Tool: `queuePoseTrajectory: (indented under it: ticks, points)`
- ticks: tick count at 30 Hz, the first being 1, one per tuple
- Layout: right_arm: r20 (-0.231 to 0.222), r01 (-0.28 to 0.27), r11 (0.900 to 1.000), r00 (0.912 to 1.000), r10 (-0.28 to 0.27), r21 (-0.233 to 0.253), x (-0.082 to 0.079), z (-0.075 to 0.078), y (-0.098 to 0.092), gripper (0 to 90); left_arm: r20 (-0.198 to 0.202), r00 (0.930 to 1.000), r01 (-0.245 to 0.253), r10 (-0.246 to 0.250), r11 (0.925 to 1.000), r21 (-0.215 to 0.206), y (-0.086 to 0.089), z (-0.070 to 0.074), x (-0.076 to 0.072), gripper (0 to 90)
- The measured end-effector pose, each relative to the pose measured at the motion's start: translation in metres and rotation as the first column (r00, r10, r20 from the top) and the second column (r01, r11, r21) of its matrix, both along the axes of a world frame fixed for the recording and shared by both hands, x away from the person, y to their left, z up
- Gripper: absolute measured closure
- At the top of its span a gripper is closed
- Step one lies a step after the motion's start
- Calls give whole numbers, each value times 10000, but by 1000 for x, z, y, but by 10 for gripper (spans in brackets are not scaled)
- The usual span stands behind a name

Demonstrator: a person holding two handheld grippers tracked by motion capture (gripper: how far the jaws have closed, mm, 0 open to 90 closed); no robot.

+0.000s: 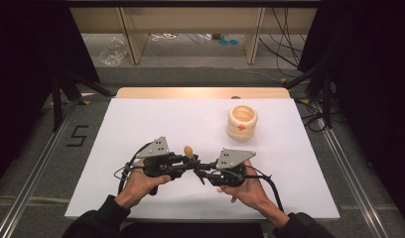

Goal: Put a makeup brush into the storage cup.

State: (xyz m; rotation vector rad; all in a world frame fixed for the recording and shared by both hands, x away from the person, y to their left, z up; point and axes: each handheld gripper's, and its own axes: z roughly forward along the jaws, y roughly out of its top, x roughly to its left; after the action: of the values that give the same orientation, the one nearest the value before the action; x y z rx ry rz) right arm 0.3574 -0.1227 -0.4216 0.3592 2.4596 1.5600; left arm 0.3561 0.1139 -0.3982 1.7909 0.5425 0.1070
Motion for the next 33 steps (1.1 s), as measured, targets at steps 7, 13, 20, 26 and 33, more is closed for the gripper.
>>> queuePoseTrajectory:
  ticks: [7,13,20,26,33]
  points:
    - [-114,39,9998,9999,-37,172,1,0,-2,784,-90,9999,77,-78,10000,-47,0,1,2,762]
    - [-222,0,9996,9998,6,298,1,0,-2,786,-139,9997,-194,194,9998,15,0,2,3,519]
    - [-256,343,9985,9991,-333,421,6,1,-10,786,62,9997,-248,249,9996,-111,13,9,2,367]
    - [-75,987,9928,9951,-984,673,15,6,-24,786,403,9985,-376,381,9992,-128,26,7,0,328]
    - [-110,1438,9867,9896,-1434,758,23,8,-35,786,655,9922,-1073,1064,9942,106,38,-7,-5,290]
